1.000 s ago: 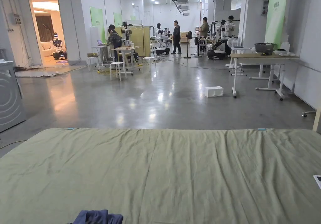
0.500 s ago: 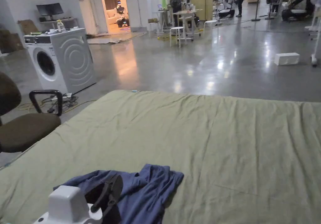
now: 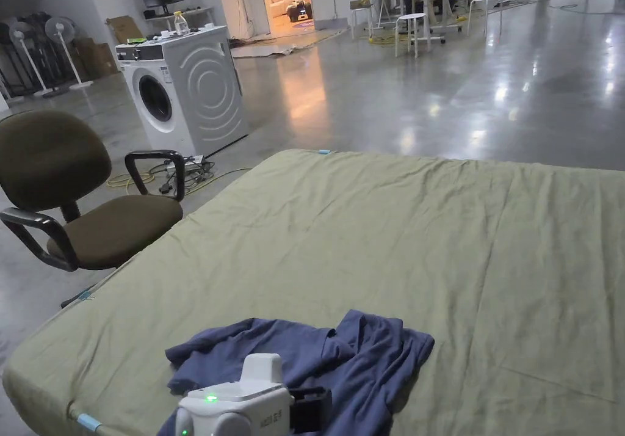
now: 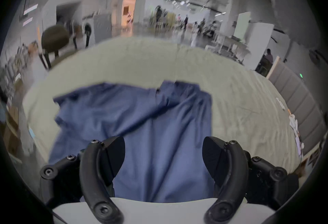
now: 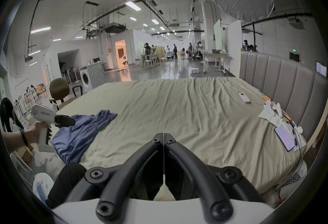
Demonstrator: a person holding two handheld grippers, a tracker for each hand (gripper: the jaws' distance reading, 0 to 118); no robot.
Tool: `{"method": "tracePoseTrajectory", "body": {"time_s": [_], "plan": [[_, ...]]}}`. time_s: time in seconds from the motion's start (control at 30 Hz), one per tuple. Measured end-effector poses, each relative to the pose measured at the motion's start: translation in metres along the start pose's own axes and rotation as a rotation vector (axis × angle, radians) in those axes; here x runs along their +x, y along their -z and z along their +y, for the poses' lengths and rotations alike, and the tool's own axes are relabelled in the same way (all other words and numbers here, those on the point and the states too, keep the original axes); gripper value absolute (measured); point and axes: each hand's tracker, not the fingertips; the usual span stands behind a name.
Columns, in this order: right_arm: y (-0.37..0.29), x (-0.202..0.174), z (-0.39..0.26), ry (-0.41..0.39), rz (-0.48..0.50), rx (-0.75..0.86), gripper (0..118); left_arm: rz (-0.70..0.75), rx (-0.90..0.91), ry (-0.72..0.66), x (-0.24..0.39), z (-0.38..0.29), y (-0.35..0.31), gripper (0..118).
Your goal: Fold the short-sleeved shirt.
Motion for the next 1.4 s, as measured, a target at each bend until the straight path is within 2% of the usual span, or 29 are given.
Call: {"method": "tracePoseTrajectory", "body": {"time_s": [0.13, 0.23, 0.3, 0.37, 0.4, 0.43, 0.47, 0.5, 0.6, 0.7, 0.77, 0.83, 0.87, 0.9, 1.0, 1.2, 1.3, 1.4], "plan": [[0.005, 0.002, -0.008, -0.004, -0.019, -0.075, 1, 0.063, -0.013, 0.109, 0.004, 0.004, 0.038, 91], [0.01, 0.005, -0.014, -0.024, -0.057, -0.11, 1, 0.052, -0.043, 0.113, 0.008, 0.007, 0.053, 91], [0.016, 0.008, -0.019, -0.001, -0.069, -0.138, 1, 0.069, -0.073, 0.138, 0.011, 0.003, 0.063, 94], [0.022, 0.011, -0.023, 0.029, -0.072, -0.163, 1, 0.093, -0.088, 0.144, 0.013, 0.003, 0.067, 88], [0.023, 0.011, -0.025, 0.037, -0.072, -0.167, 1, 0.091, -0.101, 0.148, 0.015, 0.006, 0.066, 79], [0.025, 0.012, -0.027, 0.05, -0.068, -0.174, 1, 0.033, -0.11, 0.163, 0.019, 0.008, 0.059, 52], [0.027, 0.013, -0.029, 0.067, -0.06, -0.186, 1, 0.028, -0.072, 0.212, 0.026, 0.008, 0.055, 0], [0.029, 0.014, -0.03, 0.085, -0.052, -0.199, 1, 0.127, -0.067, 0.275, 0.031, 0.006, 0.055, 0], [0.029, 0.014, -0.03, 0.099, -0.04, -0.212, 1, 0.08, -0.1, 0.235, 0.025, 0.008, 0.066, 0], [0.015, 0.017, -0.029, 0.077, -0.044, -0.175, 1, 0.011, -0.122, -0.003, 0.008, 0.028, 0.056, 0], [0.008, 0.024, -0.03, 0.077, -0.033, -0.163, 1, -0.049, -0.005, -0.165, -0.003, 0.04, 0.042, 0], [0.002, 0.03, -0.035, 0.076, -0.037, -0.165, 1, -0.12, 0.14, -0.221, 0.01, 0.059, 0.02, 0], [0.0, 0.034, -0.038, 0.084, -0.038, -0.167, 1, -0.155, 0.142, -0.227, 0.022, 0.068, 0.015, 0], [-0.002, 0.037, -0.04, 0.097, -0.036, -0.173, 1, -0.187, 0.143, -0.212, 0.034, 0.079, 0.011, 0], [-0.014, 0.049, -0.05, 0.144, -0.062, -0.18, 1, -0.283, 0.191, -0.03, 0.105, 0.106, -0.001, 0], [-0.04, 0.075, -0.055, 0.235, -0.138, -0.155, 1, -0.499, 0.221, 0.279, 0.275, 0.127, -0.012, 0], [-0.055, 0.088, -0.057, 0.258, -0.186, -0.131, 1, -0.639, 0.178, 0.449, 0.365, 0.1, -0.01, 0], [-0.067, 0.099, -0.06, 0.273, -0.227, -0.12, 1, -0.768, 0.11, 0.558, 0.438, 0.046, -0.01, 0]]}}
